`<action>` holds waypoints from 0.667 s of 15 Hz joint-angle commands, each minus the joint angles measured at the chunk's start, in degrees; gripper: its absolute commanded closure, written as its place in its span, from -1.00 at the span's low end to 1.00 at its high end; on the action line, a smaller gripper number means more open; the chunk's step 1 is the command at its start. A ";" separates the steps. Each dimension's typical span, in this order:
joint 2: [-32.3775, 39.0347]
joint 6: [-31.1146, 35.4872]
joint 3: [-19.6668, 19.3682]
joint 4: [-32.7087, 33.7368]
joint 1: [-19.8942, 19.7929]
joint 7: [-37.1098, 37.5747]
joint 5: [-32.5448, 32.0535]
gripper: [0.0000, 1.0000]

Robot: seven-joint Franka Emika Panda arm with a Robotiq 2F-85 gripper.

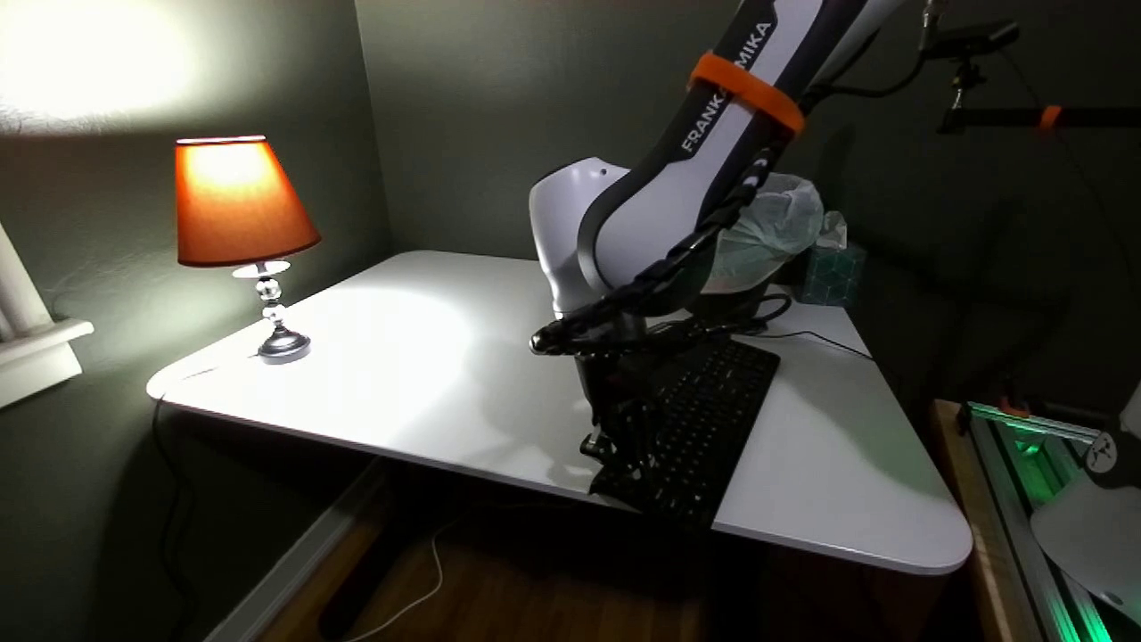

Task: Press the caps lock key of the keyboard

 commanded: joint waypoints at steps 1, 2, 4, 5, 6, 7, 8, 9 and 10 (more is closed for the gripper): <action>0.89 -1.64 -0.94 1.20 0.82 -0.97 1.73 1.00; 0.96 -1.66 -0.93 1.27 0.74 -1.12 1.90 1.00; 1.09 -1.74 -0.95 1.39 0.65 -1.26 2.20 1.00; 1.17 -1.83 -0.96 1.49 0.62 -1.32 2.36 1.00; 1.27 -1.90 -0.96 1.58 0.58 -1.44 2.57 1.00; 1.38 -2.02 -0.97 1.67 0.52 -1.57 2.76 1.00; 1.46 -2.12 -1.09 1.71 0.59 -1.43 2.75 1.00; 1.52 -2.14 -1.12 1.70 0.54 -1.51 2.86 1.00; 1.56 -2.14 -1.17 1.68 0.54 -1.49 2.90 1.00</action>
